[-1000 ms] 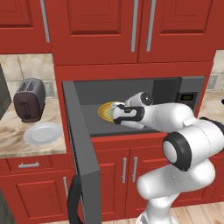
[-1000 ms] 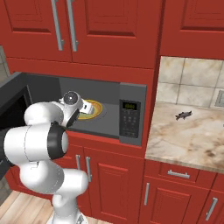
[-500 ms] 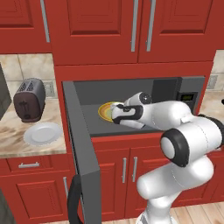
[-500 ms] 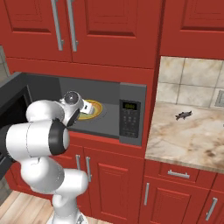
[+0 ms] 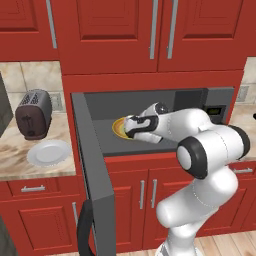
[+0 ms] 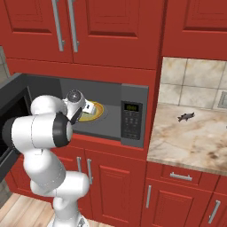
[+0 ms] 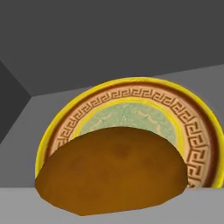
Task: Pick the mushroom from the counter and place it in the microwave.
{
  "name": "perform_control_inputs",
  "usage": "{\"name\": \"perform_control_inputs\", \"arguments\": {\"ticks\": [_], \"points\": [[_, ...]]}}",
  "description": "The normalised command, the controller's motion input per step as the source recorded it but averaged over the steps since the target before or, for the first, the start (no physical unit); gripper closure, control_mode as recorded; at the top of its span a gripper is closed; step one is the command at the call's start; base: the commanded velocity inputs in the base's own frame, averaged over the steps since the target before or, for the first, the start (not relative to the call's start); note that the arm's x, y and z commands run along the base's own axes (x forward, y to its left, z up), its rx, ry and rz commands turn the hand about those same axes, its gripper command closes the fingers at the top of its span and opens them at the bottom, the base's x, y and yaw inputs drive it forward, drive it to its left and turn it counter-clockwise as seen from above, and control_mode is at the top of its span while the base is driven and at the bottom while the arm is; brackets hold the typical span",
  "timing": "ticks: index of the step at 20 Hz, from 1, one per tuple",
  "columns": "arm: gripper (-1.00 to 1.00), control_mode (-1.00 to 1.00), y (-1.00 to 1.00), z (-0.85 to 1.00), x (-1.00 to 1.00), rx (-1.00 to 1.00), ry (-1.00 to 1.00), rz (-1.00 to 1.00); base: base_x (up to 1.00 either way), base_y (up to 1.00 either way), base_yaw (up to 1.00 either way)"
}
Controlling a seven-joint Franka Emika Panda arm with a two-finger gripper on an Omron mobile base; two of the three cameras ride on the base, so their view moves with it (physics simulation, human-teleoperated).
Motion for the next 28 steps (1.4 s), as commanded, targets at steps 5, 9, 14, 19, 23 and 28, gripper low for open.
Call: {"name": "perform_control_inputs", "arguments": {"ticks": [5,9,14,19,23,28], "points": [[1.00,-1.00,0.04,-0.26,0.04,-0.04,0.01,0.00,0.00,0.00,0.00],[1.00,-1.00,0.03,-0.31,0.00,-0.04,0.00,0.00,0.00,0.00,0.00],[1.00,-1.00,0.01,-0.09,0.11,-0.02,0.00,0.00,0.00,0.00,0.00],[1.00,-1.00,0.00,-0.11,0.21,-0.01,0.02,0.00,0.00,0.00,0.00],[1.00,-1.00,0.02,-0.14,0.23,-0.02,0.03,0.00,0.00,0.00,0.00],[1.00,-1.00,0.01,-0.15,0.18,-0.02,0.02,0.00,0.00,0.00,0.00]]}}
